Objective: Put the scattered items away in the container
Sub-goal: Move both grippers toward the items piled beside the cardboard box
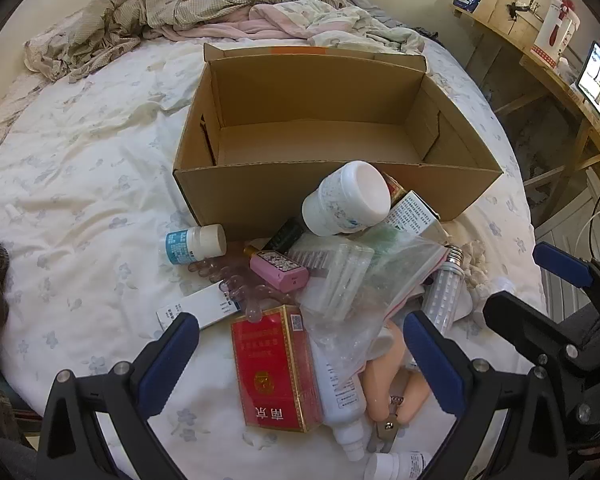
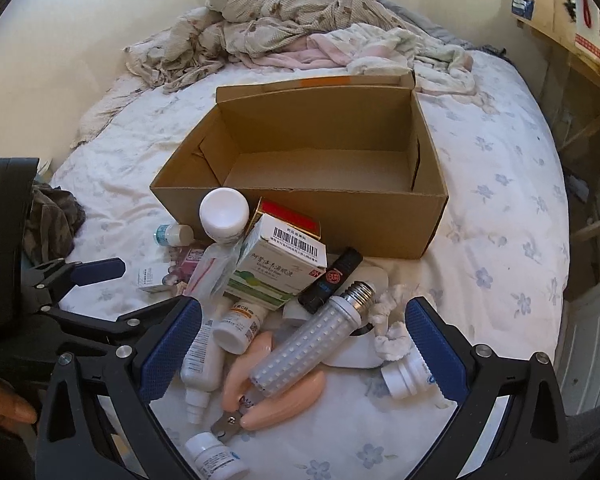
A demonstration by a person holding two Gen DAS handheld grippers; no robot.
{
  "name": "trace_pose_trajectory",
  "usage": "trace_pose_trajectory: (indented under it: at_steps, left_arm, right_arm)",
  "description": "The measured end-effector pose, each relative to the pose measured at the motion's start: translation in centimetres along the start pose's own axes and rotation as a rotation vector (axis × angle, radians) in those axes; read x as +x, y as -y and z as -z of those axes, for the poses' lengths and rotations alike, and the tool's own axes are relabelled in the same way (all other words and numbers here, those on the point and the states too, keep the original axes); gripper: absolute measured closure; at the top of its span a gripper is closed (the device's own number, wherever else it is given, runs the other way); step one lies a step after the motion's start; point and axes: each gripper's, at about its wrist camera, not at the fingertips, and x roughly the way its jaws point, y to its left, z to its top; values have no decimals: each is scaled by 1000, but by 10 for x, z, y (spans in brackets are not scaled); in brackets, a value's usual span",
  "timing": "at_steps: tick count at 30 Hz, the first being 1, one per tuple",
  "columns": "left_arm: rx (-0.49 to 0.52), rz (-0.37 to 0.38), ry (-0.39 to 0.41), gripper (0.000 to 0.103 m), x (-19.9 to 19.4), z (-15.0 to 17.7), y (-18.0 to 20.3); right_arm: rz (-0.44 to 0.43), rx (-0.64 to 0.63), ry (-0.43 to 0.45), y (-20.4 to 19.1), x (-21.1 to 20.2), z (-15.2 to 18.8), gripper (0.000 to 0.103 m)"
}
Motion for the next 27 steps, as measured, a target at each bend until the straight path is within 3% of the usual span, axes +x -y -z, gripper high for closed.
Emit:
trace_pose_trajectory:
  at_steps: [4,9,15,16,18,21,24,27]
  left_arm:
    - [-2,-3,0,1,0,0,0]
    - [-7,-5,-5,1,1,-1,-1]
    - [-23,-11,-2,1,1,-2,-5]
    - [-32,-10,-1,1,1,-3,-7]
    - [-48,-3,-3,1,1,-4,-10]
    - [-72,-3,-4,1,1,-5,-17]
    - [-80,-5,11,1,-1,-7,-22]
    - [-108,53,22,1,-4,-11,-30]
  right_arm:
    - [33,-17,-7,-1,2,0,1]
    - [-33,18,-24,6,4,0,4]
    - [-8,73,-52,15,11,0,5]
    - [-2,77,-64,16,12,0,7]
    - [-1,94,-99,21,17,2,24]
    - [-48,168,-157,33,26,5,25]
    - [-50,182,-148,36,25,5,27]
    - [-66,191,-118,36,20,2,27]
